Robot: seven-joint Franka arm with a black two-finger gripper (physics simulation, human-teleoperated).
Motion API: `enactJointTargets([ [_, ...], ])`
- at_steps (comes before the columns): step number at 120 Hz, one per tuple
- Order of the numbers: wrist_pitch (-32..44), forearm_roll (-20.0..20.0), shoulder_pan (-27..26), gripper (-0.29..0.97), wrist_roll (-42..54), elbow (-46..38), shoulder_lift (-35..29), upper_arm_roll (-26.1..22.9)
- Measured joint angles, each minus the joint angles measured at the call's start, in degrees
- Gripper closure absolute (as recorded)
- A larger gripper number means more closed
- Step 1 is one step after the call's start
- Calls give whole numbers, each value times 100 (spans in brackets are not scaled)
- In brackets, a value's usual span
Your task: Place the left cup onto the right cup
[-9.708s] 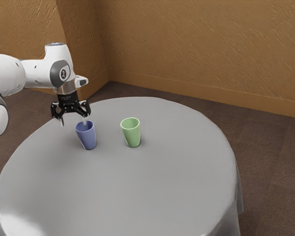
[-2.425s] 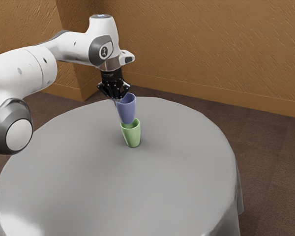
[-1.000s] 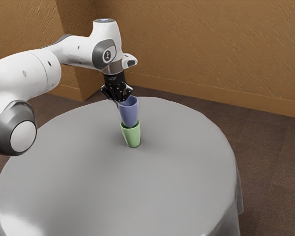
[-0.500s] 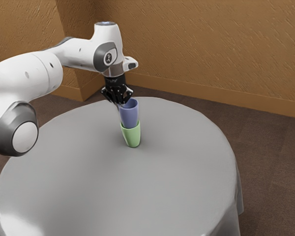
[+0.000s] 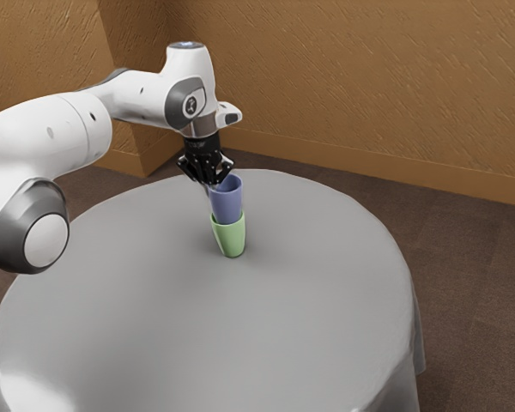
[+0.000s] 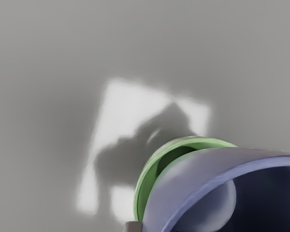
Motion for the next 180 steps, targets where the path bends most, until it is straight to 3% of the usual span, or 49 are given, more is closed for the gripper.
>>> enactJointTargets([
  [84,123,-41,0,74,-6,-77,82,9],
  [108,168,-104,0,60,-6,-79,83,10],
  [151,189,-235,-6,18,4,-86,63,16],
  [180,190,-283,-9,6,10,-183,-76,25],
])
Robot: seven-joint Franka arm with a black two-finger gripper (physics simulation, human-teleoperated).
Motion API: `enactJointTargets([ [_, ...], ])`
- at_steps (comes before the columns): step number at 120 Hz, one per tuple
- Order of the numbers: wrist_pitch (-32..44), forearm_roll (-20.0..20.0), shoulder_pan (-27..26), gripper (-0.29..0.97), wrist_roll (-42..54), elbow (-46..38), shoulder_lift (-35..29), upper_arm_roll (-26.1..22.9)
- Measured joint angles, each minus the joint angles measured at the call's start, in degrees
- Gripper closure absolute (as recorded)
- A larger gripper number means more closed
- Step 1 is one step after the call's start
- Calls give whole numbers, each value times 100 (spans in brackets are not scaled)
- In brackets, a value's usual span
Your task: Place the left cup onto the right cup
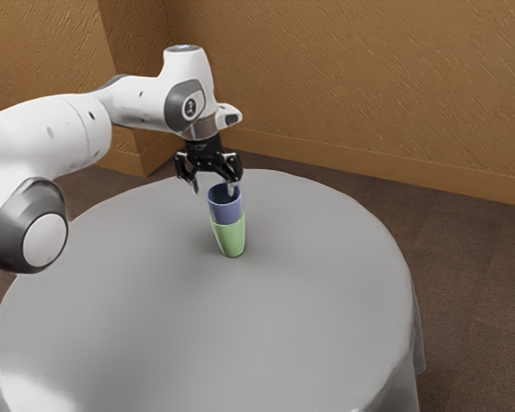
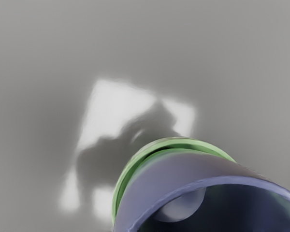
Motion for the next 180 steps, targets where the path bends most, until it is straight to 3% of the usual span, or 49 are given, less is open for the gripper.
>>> enactJointTargets([
  [50,-26,-5,-16,1,4,-299,-521,2],
  [107,-314,70,-17,0,11,-979,-1695,-102],
  [180,-1734,336,-3,0,218,-1527,-3355,-126],
])
